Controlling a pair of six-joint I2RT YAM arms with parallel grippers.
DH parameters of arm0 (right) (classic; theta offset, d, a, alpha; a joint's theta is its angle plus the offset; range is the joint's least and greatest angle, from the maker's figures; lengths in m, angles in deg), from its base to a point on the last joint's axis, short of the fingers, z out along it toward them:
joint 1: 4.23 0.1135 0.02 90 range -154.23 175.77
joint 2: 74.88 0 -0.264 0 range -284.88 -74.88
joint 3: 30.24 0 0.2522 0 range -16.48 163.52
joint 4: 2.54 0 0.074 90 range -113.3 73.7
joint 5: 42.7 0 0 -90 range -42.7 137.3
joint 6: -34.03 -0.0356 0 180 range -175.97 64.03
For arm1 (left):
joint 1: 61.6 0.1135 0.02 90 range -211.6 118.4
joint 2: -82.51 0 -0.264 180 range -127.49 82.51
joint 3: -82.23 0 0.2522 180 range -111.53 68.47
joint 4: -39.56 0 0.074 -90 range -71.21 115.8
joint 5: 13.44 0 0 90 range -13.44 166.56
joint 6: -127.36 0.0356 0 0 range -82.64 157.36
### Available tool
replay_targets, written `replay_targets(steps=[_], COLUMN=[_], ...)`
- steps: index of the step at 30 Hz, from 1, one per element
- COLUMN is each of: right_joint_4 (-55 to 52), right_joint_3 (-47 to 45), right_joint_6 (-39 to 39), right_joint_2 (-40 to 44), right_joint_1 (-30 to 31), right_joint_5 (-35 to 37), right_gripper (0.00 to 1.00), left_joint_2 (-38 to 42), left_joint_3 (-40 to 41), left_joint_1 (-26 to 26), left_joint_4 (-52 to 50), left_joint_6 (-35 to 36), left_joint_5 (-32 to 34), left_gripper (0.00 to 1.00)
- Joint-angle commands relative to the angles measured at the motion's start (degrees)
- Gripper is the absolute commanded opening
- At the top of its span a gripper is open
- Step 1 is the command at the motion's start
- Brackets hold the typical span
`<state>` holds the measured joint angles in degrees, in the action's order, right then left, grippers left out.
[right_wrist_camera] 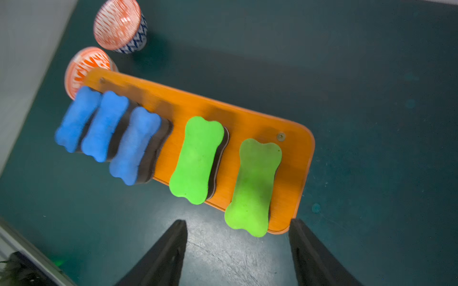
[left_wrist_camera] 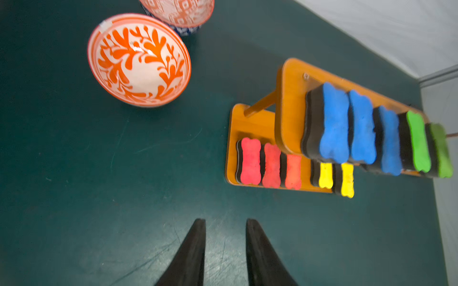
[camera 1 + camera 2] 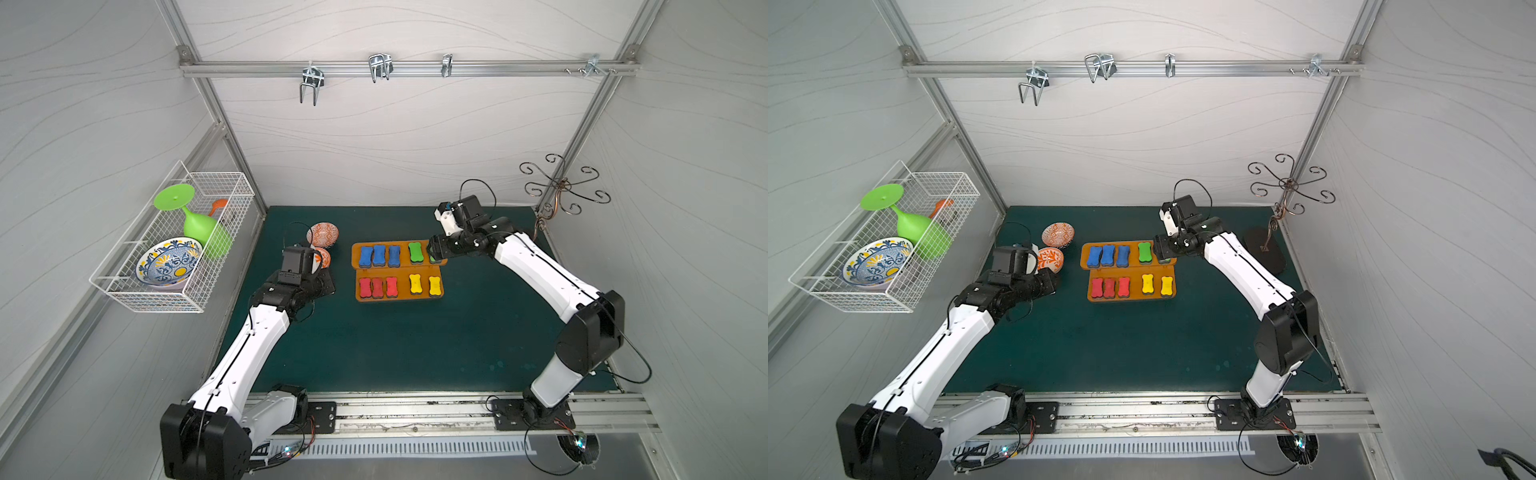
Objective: Remove the whiteboard erasers from the shelf
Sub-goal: Pick up the whiteboard eraser from the shelf.
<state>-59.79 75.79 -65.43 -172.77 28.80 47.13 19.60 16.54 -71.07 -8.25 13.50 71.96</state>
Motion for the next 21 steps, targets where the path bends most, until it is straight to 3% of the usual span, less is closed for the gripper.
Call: replay_targets(steps=[1,11,21], right_joint_4=[-5.72,-4.71,-4.16], right_joint_3=[1.70,2.84,6.63], right_joint_6=[2.62,1.25,0.36], right_joint_2=[-2.22,-5.51,-9.41], right_joint_1=[1.21,1.70,0.80], right_joint_5=[5.10,8.04,5.91], right_gripper=[0.71,0.64,0.57], left_joint_2=[-0.28,-0.72,-1.57], left_joint_3=[-2.48,-2.83,-3.19], left_joint_1=[-0.37,-1.29,-2.22], left_joint_4=[-1.44,-1.65,-1.82], left_joint_6=[1.96,1.71,1.79], left_joint_5=[1.71,0.69,1.70], left_gripper=[0.32,0.34,0.34])
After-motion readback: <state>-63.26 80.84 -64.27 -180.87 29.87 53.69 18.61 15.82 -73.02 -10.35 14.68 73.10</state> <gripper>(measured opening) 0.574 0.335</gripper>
